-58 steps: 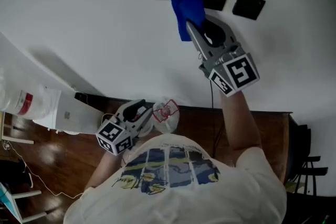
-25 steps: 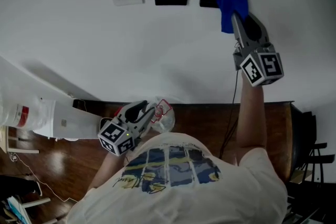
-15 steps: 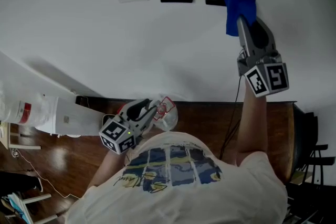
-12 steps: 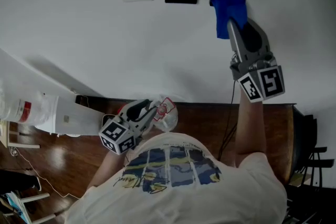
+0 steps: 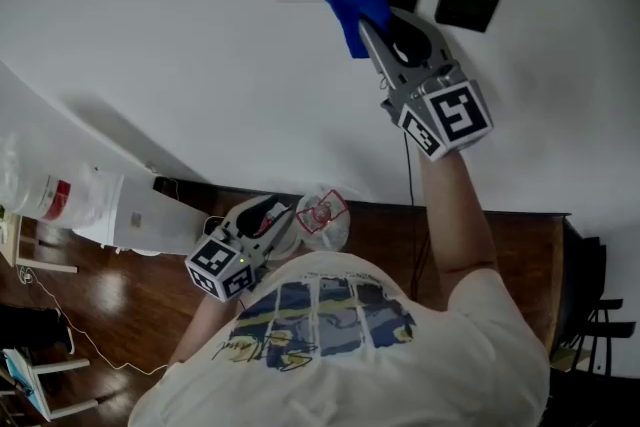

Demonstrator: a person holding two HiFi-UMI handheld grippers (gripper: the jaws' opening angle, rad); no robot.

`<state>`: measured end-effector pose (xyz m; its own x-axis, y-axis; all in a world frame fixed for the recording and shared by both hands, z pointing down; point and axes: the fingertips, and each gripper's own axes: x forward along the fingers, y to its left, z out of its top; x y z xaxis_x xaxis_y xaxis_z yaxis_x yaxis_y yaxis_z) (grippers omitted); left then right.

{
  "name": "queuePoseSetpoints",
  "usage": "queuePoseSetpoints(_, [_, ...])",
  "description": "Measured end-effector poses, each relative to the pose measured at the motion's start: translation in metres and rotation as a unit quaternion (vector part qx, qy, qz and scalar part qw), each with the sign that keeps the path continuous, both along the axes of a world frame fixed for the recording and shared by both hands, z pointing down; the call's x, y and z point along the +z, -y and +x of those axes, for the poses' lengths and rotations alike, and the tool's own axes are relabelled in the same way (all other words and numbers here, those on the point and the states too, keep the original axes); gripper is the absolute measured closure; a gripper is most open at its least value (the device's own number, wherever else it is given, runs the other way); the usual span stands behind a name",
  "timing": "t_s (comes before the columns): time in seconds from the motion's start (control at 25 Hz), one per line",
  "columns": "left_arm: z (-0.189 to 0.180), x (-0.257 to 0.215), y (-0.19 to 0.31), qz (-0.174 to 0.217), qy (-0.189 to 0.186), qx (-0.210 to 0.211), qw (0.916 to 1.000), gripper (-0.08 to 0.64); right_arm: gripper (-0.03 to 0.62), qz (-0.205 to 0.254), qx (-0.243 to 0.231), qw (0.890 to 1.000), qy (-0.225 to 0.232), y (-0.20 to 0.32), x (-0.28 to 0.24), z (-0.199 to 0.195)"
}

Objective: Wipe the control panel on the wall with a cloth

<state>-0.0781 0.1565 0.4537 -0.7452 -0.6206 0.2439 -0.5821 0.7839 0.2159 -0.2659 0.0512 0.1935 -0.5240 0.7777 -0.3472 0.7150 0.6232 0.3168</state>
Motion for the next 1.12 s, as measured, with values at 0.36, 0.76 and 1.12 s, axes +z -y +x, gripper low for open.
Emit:
queuePoseSetpoints(0.36, [-0.002,0.001,-0.008,-0.004,-0.005,0.005,1.0000,0.433,0.517,-0.026,0.079,0.997,-0.007,0.059,-0.002,-0.024])
queuePoseSetpoints(0.76, [-0.017,-0.001,0.041,-0.002,0.002,0.055,0.9985,0.433,0.517,-0.047,0.159,0.986,-0.003,0.155,-0.008,-0.026])
queuePoseSetpoints(1.12, [-0.023,-0.002,0.069,-0.002,0.000,0.070,0.9976,0.433,0.517,-0.070,0.201,0.977,-0.018,0.221,-0.005,-0.030])
